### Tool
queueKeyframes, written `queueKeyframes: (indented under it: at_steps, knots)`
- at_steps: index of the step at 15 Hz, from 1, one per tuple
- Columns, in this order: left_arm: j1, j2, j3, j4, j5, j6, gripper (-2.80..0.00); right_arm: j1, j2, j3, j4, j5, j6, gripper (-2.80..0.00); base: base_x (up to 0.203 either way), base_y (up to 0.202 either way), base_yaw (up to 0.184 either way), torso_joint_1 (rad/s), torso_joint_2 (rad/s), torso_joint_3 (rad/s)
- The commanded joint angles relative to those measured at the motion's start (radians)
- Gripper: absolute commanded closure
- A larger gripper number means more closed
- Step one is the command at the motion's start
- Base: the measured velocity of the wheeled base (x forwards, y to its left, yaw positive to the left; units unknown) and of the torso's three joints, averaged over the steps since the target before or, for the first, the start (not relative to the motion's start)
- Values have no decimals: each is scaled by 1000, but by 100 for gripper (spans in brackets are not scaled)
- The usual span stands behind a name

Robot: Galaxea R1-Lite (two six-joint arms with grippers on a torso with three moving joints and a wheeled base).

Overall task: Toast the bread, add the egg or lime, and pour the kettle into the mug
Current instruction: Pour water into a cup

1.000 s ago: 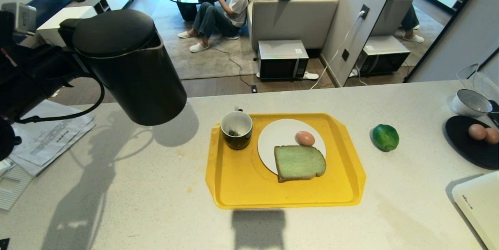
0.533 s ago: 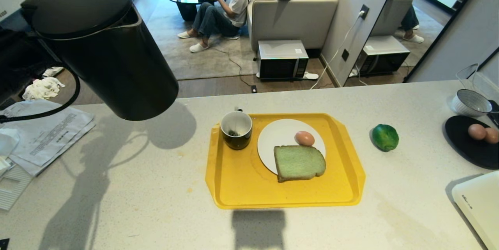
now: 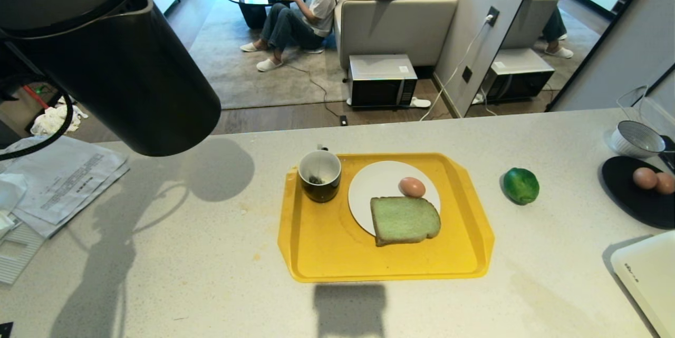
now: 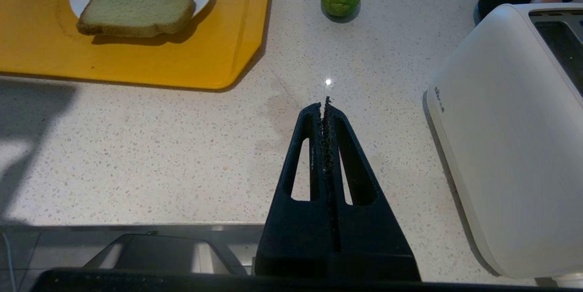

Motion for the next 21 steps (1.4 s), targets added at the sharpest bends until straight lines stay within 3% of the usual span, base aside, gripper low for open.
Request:
queueKeyframes:
  at_steps: [1, 19, 21]
  knots:
    - [1, -13, -1, -4, -1, -1, 0, 0, -1, 2, 0, 0, -1, 0, 0, 0, 0, 0, 0, 0]
    - [1, 1, -1, -5, 2, -2, 0, 0, -1, 2, 0, -4, 10, 0, 0, 0, 0, 29, -59, -25]
    - [1, -1, -4, -8, 2, -32, 0, 0, -1, 2, 0, -5, 16, 0, 6, 9, -97, 3, 1, -1]
